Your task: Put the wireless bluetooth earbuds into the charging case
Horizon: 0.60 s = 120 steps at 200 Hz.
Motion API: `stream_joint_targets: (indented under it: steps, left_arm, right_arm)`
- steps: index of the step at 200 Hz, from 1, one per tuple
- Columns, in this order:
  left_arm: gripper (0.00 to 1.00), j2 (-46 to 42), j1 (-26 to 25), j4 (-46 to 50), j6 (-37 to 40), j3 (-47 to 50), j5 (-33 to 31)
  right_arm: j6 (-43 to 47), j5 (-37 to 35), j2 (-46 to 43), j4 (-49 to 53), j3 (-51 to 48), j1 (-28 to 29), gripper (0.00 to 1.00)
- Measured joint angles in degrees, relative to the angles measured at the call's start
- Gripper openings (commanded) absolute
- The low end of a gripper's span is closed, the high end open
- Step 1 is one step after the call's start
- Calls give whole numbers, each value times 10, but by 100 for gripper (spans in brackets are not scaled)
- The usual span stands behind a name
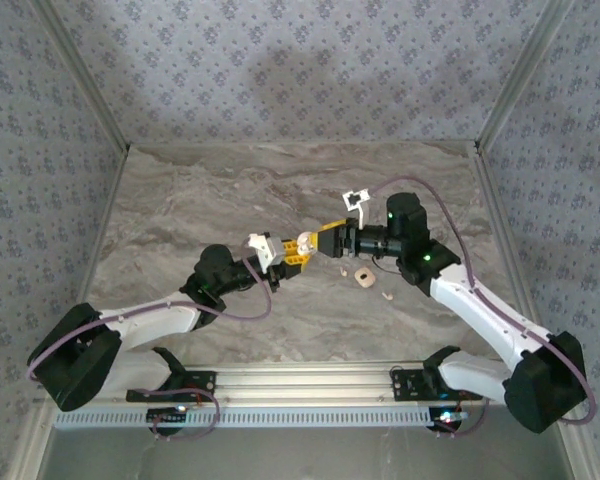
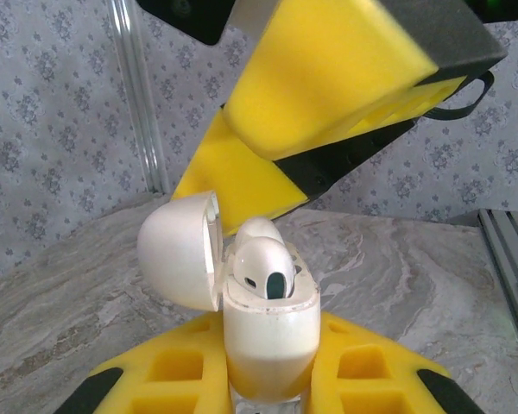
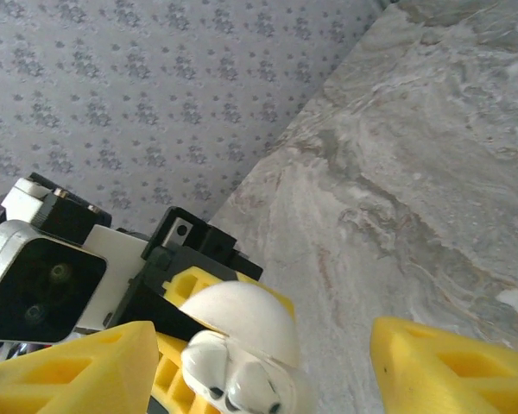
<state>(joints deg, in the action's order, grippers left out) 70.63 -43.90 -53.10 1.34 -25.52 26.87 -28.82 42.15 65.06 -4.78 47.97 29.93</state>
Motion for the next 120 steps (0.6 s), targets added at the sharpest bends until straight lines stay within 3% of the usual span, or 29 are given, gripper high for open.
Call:
stream_joint_targets:
  steps: [49, 120]
  left_arm:
    - [11, -9, 0, 11, 0, -2, 10]
    - [11, -24, 0, 29, 1, -3, 6]
  right_arm:
    - [4, 35, 22, 0, 20, 4, 68]
    - [12, 57, 16, -1, 22, 3, 51]
